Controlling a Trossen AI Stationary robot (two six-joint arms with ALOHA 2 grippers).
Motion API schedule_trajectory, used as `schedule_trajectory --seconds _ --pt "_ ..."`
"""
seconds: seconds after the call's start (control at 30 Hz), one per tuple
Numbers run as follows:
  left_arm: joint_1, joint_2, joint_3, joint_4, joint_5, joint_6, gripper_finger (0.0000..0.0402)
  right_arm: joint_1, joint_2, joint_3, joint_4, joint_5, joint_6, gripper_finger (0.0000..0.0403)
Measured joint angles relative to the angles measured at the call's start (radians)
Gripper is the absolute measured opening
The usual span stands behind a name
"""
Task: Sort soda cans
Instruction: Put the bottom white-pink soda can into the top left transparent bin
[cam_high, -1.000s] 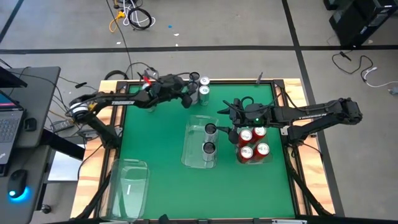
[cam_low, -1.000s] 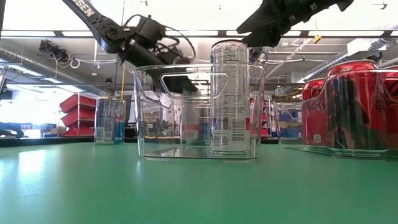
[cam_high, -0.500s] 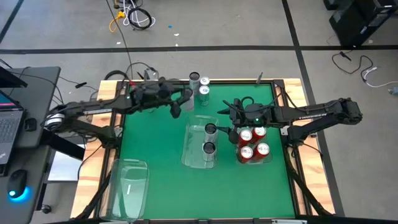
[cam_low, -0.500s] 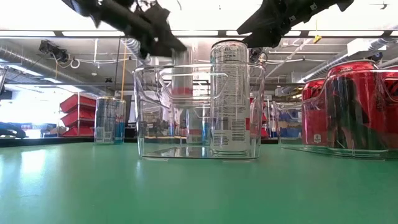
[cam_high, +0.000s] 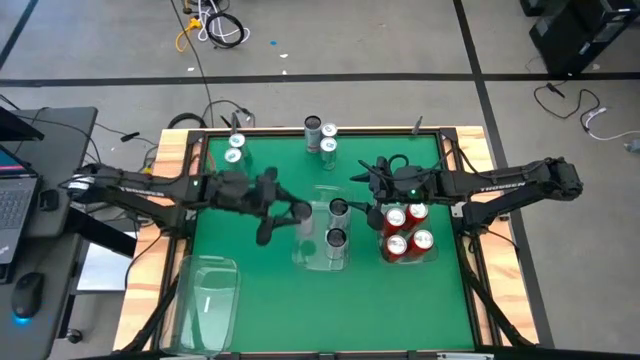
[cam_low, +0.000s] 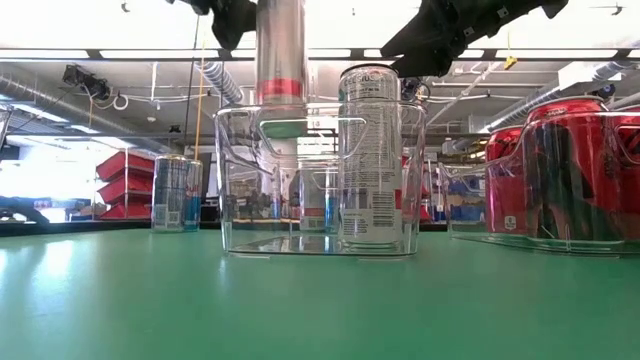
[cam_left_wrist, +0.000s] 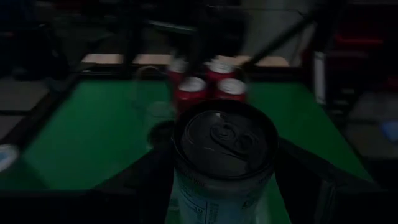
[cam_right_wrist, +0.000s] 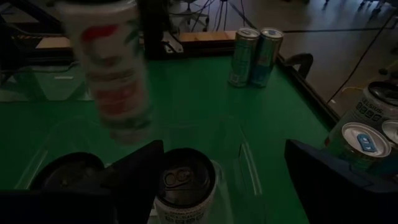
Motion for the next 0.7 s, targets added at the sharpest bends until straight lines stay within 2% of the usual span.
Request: schedule_trajectory --seconds 0.1,0.33,0.47,0.7 --pt "-0.044 0.021 -0.018 0.024 0.000 0.012 0.0237 0.000 0.000 0.000 0.000 0.001 0.000 0.0320" --pt "-0.080 0.119 -0.120 0.215 0.027 -0.003 0.0237 0.000 0.000 0.000 0.005 0.002 0.000 0.0320" --pt "-0.081 0.169 -0.130 0.301 0.035 0.001 0.0237 0.000 0.000 0.000 0.005 0.002 0.000 0.0320" --pt "-0.082 0.263 -0.136 0.354 0.096 -0.007 0.0237 0.000 0.000 0.000 0.005 0.002 0.000 0.0320"
